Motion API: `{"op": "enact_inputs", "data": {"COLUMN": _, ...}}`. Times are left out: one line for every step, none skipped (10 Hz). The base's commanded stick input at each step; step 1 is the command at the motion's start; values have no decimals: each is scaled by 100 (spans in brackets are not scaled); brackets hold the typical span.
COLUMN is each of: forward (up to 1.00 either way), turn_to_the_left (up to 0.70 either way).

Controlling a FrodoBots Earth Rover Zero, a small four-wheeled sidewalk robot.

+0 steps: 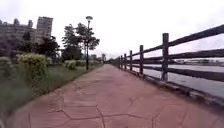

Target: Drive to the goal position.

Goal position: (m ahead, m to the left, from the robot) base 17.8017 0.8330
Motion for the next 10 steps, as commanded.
{"op": "enact_inputs", "data": {"forward": 100, "turn_to_the_left": 0}}
{"op": "enact_inputs", "data": {"forward": 100, "turn_to_the_left": 0}}
{"op": "enact_inputs", "data": {"forward": 100, "turn_to_the_left": 0}}
{"op": "enact_inputs", "data": {"forward": 100, "turn_to_the_left": 0}}
{"op": "enact_inputs", "data": {"forward": 100, "turn_to_the_left": 0}}
{"op": "enact_inputs", "data": {"forward": 100, "turn_to_the_left": 0}}
{"op": "enact_inputs", "data": {"forward": 100, "turn_to_the_left": 0}}
{"op": "enact_inputs", "data": {"forward": 100, "turn_to_the_left": 0}}
{"op": "enact_inputs", "data": {"forward": 100, "turn_to_the_left": 2}}
{"op": "enact_inputs", "data": {"forward": 100, "turn_to_the_left": 26}}
